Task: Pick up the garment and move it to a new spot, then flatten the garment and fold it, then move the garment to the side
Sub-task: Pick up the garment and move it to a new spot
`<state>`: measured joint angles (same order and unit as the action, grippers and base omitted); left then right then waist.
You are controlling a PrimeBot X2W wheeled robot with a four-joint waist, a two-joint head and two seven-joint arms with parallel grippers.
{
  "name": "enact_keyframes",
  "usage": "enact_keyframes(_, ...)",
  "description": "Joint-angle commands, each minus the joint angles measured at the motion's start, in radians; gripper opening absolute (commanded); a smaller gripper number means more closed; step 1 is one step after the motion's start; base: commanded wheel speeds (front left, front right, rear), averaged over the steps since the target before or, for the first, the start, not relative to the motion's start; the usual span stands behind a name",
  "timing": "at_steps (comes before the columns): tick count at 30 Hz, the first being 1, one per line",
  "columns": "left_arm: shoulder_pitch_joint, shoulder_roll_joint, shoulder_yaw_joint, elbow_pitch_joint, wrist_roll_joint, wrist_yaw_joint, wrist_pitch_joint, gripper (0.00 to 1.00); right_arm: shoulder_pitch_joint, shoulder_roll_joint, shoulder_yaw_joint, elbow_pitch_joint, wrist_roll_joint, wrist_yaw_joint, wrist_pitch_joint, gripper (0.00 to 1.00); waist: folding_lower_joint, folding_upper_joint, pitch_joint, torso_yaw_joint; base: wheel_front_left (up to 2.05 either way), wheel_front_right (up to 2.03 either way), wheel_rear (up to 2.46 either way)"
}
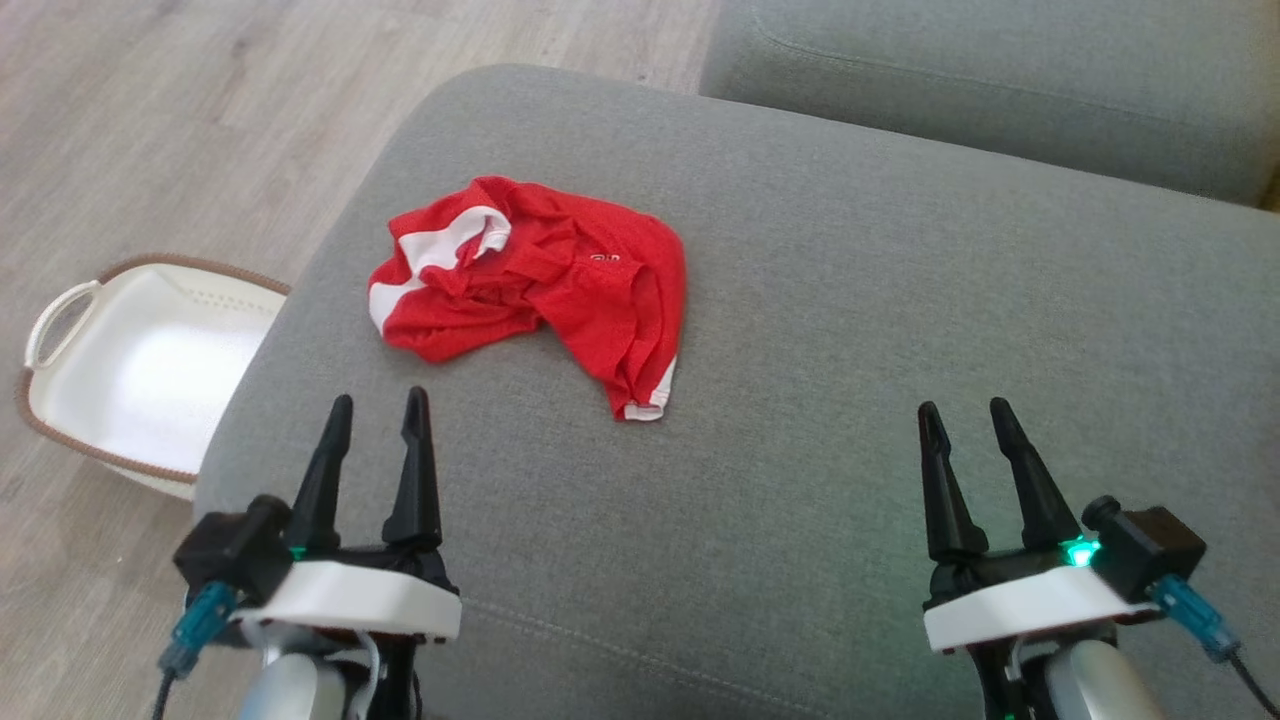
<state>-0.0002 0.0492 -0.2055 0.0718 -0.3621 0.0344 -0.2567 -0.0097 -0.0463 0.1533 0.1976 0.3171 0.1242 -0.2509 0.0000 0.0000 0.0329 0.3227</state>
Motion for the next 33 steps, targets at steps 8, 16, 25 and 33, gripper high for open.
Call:
enact_keyframes(8, -0.094, 0.001, 0.13, -0.044, 0.056, -0.03, -0.005, 1.0, -0.049, -0.004, -0.008, -0.048, 0.002, 0.007, -0.011, 1.0, 0.0, 0.0, 0.061, -0.05, 0.0, 0.0, 0.0)
enact_keyframes(16, -0.238, 0.068, 0.189, 0.054, 0.094, -0.09, 0.004, 1.0, -0.092, -0.004, -0.068, -0.08, -0.03, 0.007, -0.009, 1.0, 0.0, 0.0, 0.156, -0.106, 0.0, 0.0, 0.0)
enact_keyframes(25, -0.569, 0.245, 0.17, 0.256, 0.095, -0.145, 0.172, 1.0, -0.176, -0.004, -0.159, -0.211, -0.076, 0.007, 0.046, 1.0, 0.0, 0.0, 0.303, -0.172, 0.0, 0.0, 0.0)
enact_keyframes(33, -0.776, 0.349, 0.067, 0.481, 0.014, -0.164, 0.374, 1.0, -0.212, -0.004, -0.191, -0.302, -0.085, 0.007, 0.087, 1.0, 0.0, 0.0, 0.394, -0.223, 0.0, 0.0, 0.0)
